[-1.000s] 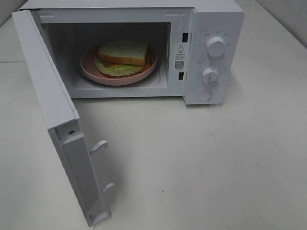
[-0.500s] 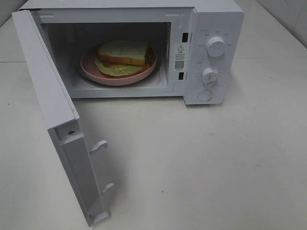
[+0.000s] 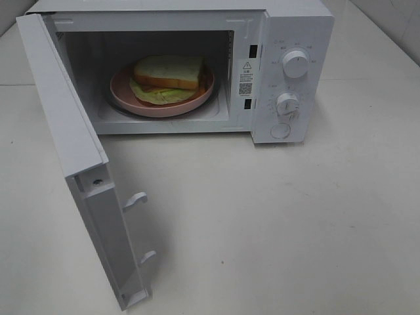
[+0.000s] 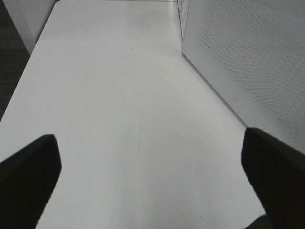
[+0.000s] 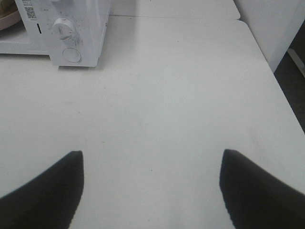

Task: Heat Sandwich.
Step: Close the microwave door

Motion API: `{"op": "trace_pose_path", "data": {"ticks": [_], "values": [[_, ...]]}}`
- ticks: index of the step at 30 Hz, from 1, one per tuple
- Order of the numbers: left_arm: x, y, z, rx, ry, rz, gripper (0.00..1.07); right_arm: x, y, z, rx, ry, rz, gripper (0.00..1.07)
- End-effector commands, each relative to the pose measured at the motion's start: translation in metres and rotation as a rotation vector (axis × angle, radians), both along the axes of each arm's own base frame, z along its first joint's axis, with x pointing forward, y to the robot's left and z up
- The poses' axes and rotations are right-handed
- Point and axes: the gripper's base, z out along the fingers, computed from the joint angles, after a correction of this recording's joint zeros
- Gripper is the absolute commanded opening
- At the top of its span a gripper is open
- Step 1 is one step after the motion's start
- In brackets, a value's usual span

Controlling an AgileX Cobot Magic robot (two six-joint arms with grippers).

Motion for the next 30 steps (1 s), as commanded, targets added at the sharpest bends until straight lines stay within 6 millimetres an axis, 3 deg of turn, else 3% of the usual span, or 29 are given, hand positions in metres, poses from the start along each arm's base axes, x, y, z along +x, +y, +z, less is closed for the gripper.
{"op": "trace_pose_path", "data": {"ticks": [1,16,24,29,30], "values": [[-0.002,0.000,0.001,-0.003,-0.029,-0.002,0.98,-0.004,0.000,0.000,0.004,-0.031,-0.004,0.75],[-0.002,0.000,0.001,-0.004,-0.029,0.000,0.98,-0.004,0.000,0.000,0.004,-0.031,-0.004,0.75],[0.012,0.000,0.013,0.006,-0.017,0.002,0.95,-0.004,0.000,0.000,0.004,-0.031,-0.004,0.75],[0.028,-0.002,0.016,0.010,0.022,-0.001,0.82,-0.004,0.000,0.000,0.004,-0.031,-0.004,0.75],[0.036,-0.003,0.017,0.012,0.030,-0.002,0.73,-0.004,0.000,0.000,0.004,-0.031,-0.004,0.75]]}}
